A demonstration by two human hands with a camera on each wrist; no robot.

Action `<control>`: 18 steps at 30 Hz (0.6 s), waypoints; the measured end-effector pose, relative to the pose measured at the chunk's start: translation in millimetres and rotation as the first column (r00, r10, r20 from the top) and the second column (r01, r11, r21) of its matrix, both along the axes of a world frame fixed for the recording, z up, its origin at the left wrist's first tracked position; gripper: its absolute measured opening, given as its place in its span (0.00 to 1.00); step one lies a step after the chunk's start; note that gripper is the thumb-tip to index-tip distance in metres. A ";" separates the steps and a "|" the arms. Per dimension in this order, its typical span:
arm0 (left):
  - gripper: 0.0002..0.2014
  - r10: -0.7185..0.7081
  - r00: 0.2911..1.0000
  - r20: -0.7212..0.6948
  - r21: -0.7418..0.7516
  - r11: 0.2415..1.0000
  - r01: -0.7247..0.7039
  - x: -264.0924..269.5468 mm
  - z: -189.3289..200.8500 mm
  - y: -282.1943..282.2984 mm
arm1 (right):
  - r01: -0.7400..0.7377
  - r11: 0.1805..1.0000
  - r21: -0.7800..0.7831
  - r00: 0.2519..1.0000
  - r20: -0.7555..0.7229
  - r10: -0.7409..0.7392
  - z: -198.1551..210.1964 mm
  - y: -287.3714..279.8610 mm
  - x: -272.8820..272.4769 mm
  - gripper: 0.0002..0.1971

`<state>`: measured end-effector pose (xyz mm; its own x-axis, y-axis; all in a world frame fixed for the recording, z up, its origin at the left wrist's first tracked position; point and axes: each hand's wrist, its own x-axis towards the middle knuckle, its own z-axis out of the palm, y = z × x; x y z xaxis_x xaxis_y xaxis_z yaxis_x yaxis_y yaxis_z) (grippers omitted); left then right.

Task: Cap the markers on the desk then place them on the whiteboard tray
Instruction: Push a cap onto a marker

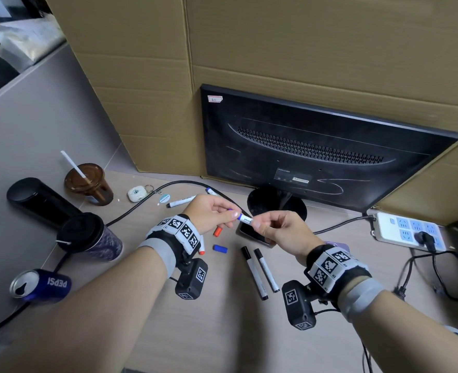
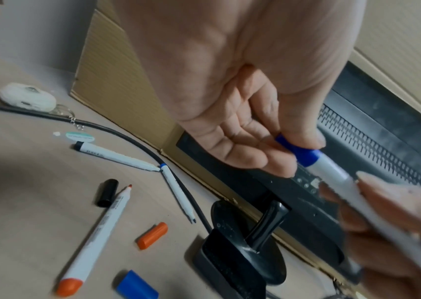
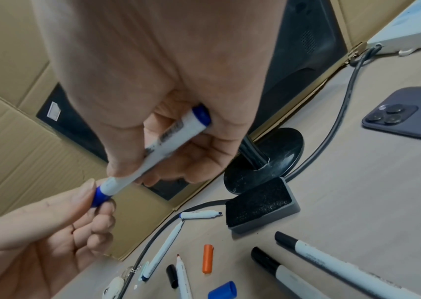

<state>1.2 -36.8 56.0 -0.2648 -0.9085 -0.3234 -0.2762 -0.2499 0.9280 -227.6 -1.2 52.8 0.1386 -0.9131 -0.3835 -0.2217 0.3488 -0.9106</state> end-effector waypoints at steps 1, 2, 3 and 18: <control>0.04 0.024 1.000 -0.003 0.003 1.000 -0.024 2.6 0.5 -1.5 | -0.005 1.000 0.007 1.000 0.013 0.005 -0.5 -0.7 3.1 0.04; 0.07 0.042 0.999 -0.004 0.007 0.999 -0.042 4.0 0.8 -2.9 | -0.013 1.000 0.015 1.000 0.017 0.013 -1.0 -1.3 5.6 0.04; 0.09 0.052 0.999 -0.005 0.017 0.999 -0.052 4.9 0.4 -3.5 | -0.024 0.999 0.029 1.000 0.011 0.024 -1.6 -2.0 7.2 0.05; 0.05 0.280 0.921 0.270 0.241 0.907 -0.347 58.9 -103.3 43.8 | -0.182 0.947 0.265 0.750 -0.586 0.308 -105.5 19.4 53.4 0.08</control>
